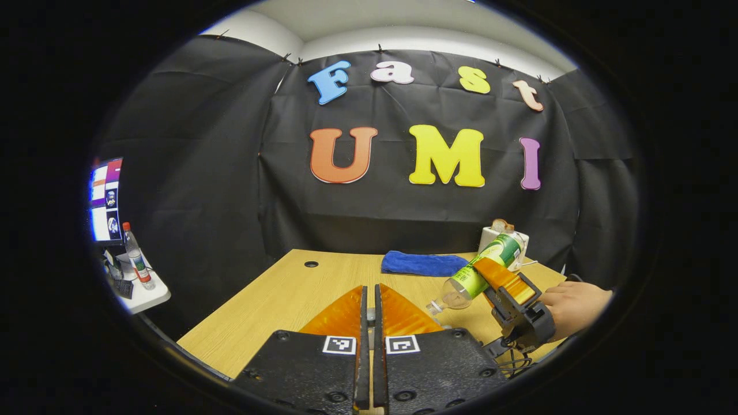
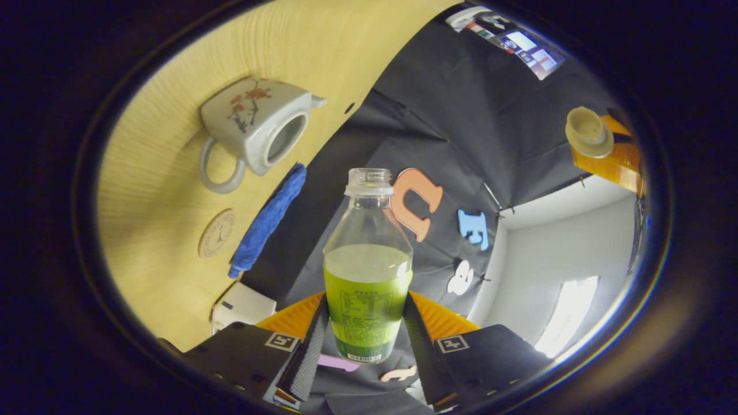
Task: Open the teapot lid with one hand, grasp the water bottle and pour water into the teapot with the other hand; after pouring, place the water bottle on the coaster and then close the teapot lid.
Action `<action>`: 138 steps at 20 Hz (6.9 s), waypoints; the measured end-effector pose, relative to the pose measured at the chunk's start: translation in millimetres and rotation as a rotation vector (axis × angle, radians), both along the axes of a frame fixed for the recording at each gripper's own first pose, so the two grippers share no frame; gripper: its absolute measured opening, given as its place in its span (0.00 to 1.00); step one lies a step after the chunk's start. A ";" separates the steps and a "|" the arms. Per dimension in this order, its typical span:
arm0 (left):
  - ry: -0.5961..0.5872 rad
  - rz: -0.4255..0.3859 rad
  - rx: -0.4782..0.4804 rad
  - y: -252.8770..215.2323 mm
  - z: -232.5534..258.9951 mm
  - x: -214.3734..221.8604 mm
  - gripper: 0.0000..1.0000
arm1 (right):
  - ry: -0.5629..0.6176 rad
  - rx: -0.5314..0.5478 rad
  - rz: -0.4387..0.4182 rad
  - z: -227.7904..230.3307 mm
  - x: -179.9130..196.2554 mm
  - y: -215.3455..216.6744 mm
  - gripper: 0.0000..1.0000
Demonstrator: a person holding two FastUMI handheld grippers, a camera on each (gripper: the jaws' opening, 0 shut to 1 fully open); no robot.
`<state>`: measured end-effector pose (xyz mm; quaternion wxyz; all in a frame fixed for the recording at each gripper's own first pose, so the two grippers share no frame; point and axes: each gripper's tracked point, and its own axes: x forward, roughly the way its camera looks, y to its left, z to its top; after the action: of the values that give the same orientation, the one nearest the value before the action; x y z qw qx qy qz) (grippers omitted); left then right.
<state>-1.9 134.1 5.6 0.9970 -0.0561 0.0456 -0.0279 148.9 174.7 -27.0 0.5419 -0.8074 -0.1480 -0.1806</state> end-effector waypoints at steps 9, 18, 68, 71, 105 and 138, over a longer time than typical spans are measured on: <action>-0.024 0.024 -0.072 2.2 9.3 -0.6 0.05 | 0.085 0.495 0.121 -12.7 9.0 -20.2 0.74; -0.014 0.025 -0.080 0.9 3.6 1.3 0.05 | 0.190 1.045 0.263 -4.0 0.2 -53.2 0.74; 0.097 -0.007 0.009 -24.6 -43.7 37.7 0.06 | 0.453 1.984 0.332 -87.5 137.1 -53.5 0.83; 0.106 -0.007 0.014 -26.8 -47.7 39.1 0.05 | 0.449 1.988 0.332 -88.3 138.1 -53.8 0.80; -0.087 -0.172 0.010 -122.2 -85.1 108.6 0.06 | 0.209 1.905 0.590 -16.0 -61.7 -194.0 0.88; -0.096 0.003 0.085 -128.8 -65.0 95.6 1.00 | 0.236 1.933 0.589 -11.7 -81.6 -188.7 0.85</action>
<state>93.7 5.2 -59.4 0.9996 -0.0124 -0.0011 -0.0272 67.4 -13.9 -38.7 0.9965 0.0323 -0.0773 -0.0015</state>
